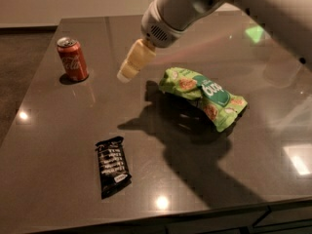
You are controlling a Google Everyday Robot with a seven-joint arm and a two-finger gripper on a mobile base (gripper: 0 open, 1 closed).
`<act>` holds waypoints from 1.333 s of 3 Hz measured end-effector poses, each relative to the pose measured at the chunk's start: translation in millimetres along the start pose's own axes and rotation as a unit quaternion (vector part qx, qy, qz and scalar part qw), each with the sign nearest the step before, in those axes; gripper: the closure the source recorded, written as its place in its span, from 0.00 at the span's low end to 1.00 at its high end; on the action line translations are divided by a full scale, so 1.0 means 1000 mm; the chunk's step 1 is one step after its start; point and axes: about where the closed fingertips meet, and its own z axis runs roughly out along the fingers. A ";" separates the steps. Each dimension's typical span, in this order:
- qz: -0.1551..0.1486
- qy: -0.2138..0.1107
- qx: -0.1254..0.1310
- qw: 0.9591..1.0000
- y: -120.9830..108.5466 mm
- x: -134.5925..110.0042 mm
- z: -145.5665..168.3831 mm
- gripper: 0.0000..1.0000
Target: Move coke can near rxbar chocolate
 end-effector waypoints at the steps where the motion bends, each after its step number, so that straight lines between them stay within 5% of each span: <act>1: 0.029 -0.011 0.003 1.000 0.004 -0.020 0.031 0.00; 3: 0.102 -0.041 0.030 0.994 0.002 -0.051 0.074 0.00; 4: 0.102 -0.041 0.030 0.994 0.002 -0.051 0.074 0.00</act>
Offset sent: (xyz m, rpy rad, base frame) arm 0.0414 0.0855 -0.0312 0.1519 0.0465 -0.1850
